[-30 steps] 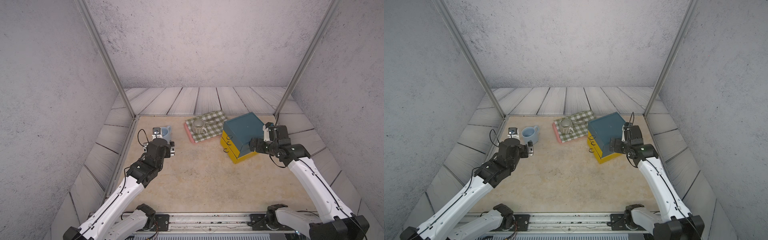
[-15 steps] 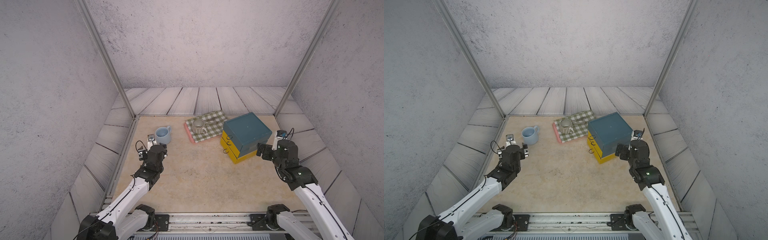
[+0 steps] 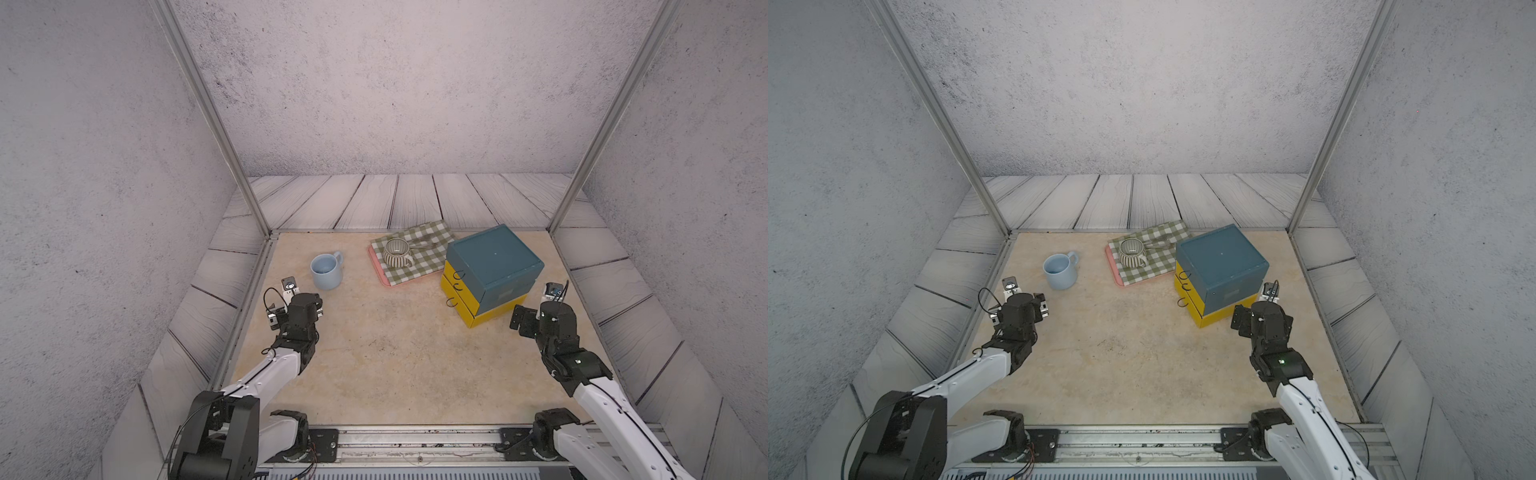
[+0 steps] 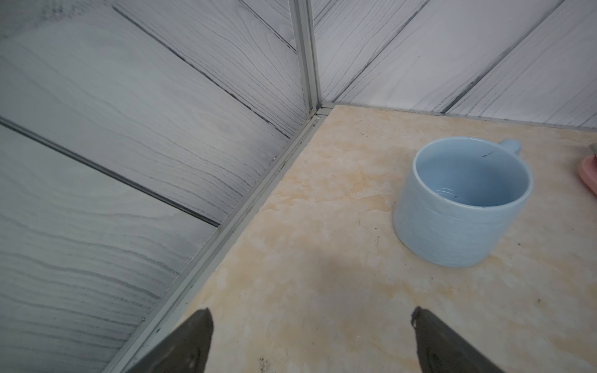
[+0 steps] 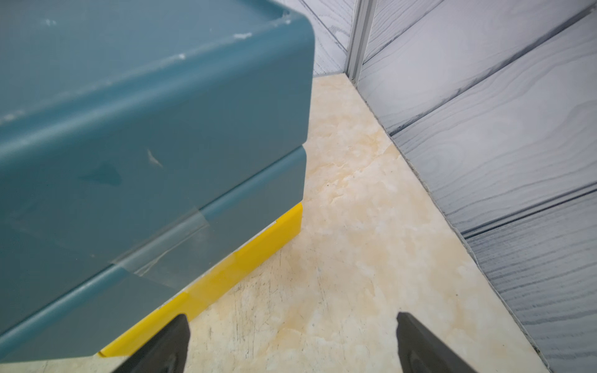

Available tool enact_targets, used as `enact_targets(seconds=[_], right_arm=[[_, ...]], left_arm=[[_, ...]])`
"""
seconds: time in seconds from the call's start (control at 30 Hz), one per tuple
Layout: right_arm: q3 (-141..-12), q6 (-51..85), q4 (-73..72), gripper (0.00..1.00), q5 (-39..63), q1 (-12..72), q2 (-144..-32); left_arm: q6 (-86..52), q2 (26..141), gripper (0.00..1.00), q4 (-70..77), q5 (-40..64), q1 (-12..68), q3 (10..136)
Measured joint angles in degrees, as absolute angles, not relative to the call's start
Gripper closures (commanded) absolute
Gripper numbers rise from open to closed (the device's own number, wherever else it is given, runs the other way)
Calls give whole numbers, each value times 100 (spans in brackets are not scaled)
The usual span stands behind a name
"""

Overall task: Place the fruit knives into the drawer by color
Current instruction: Reset both arms

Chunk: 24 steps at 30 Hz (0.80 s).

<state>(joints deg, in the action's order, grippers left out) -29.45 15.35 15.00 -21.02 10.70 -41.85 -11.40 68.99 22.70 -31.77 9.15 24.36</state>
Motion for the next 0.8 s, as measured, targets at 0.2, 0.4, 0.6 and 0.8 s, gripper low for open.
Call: enact_targets(seconds=[0.2,0.4,0.6,0.8], right_arm=[[-2620,1479,1212,1,-2255,1070,-4176],[-2370,1404,808,1,-2436,1070,-4427],[-2071,1205,222,1,-2574,1070,-4543],[-1855,969,-373,1,-2650,1070,-4742]], left_arm=[[-1107,7244,1,2860,-2825,797,2285],[-799,7520,1,3175,-2381,650,2327],[-425,7765,1,3828,-2067,519,2307],[-274,8600,1,4619,-1835,456,2298]])
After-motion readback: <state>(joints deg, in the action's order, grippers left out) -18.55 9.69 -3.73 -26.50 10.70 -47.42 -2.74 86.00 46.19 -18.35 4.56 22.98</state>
